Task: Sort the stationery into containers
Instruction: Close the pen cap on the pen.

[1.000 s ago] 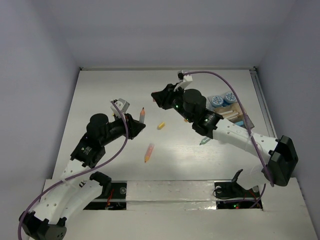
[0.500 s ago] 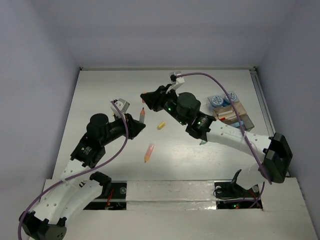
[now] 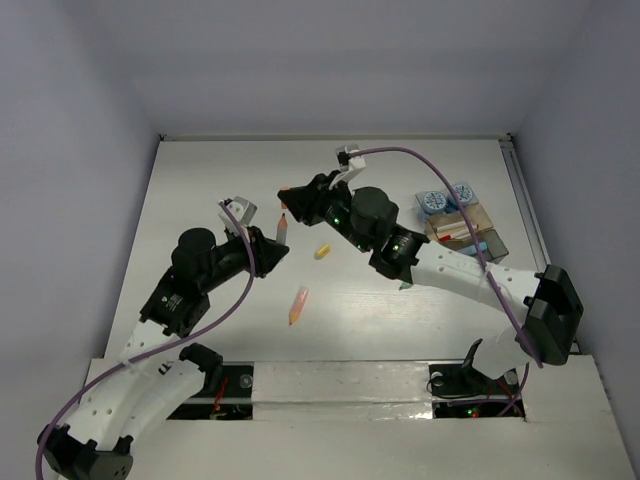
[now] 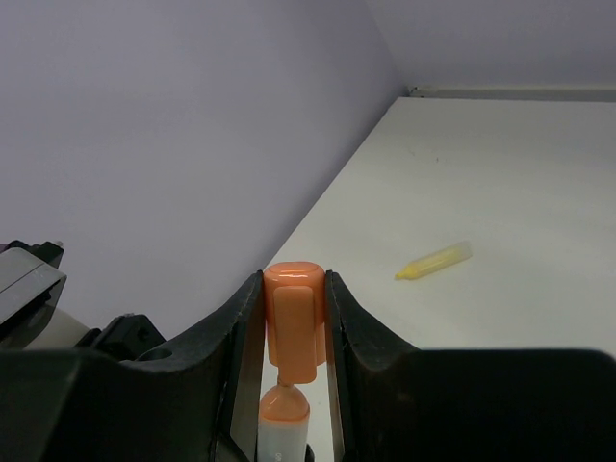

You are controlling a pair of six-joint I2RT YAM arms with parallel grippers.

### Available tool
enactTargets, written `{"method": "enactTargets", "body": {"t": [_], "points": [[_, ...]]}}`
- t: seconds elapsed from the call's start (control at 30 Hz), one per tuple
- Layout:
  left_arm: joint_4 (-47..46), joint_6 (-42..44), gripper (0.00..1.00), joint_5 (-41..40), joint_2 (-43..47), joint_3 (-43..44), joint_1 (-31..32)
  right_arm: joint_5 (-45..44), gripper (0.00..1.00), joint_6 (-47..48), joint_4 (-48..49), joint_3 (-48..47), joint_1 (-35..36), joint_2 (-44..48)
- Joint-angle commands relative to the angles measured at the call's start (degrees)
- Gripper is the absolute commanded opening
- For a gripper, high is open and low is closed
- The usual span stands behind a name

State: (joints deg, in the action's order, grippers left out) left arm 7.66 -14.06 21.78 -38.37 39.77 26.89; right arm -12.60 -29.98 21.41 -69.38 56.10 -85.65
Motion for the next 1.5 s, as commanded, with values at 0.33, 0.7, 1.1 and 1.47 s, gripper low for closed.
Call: {"method": "enactTargets", "body": {"t": [0.33,0.7,1.1,1.47], "points": [[-1.95,0.35,0.0,-1.74,1.54,1.01,-0.09,0.03,0.0,-0.96,4.17,-1.28,2.44,-1.45],[-3.79,-1.23,0.0,-3.06,2.51,0.93,-0.61,-1.9,0.0,-2.54,9.26,2.94,4.02,-0.57],[-5.64,-3.95,0.0,-6.66,3.48,2.41,-0.62,-4.63,0.0,-4.3,13.22,7.51,7.27,0.66],[-6.78,-4.66,0.0,-6.31,1.28,6.11,-0.62,-1.12,0.0,-5.35,10.33,11.89,8.33,1.97]]}}
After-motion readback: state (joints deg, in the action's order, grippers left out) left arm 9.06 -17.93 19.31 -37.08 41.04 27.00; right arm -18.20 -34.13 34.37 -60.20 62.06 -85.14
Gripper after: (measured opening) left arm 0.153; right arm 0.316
